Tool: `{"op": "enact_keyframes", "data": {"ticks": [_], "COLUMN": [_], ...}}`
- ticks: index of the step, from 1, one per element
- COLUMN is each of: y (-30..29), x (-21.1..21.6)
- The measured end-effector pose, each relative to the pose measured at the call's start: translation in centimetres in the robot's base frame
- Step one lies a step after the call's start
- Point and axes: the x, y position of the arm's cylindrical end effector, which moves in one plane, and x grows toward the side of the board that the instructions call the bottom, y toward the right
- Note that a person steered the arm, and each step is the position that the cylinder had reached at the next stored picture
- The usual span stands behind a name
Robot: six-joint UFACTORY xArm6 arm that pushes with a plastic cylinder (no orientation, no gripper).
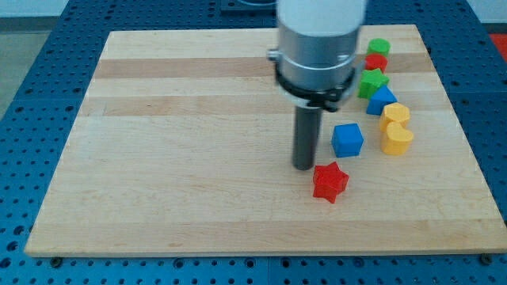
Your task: Place the blue cube left parallel to the green star
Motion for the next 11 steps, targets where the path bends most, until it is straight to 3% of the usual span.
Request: {"op": "enact_keyframes", "data": {"ticks": [2, 4, 7, 9, 11], "y": [6.2, -8.1, -8.6, -1.2, 8.0], "x": [-0.6, -9.0, -9.0, -2.9, -2.9]}}
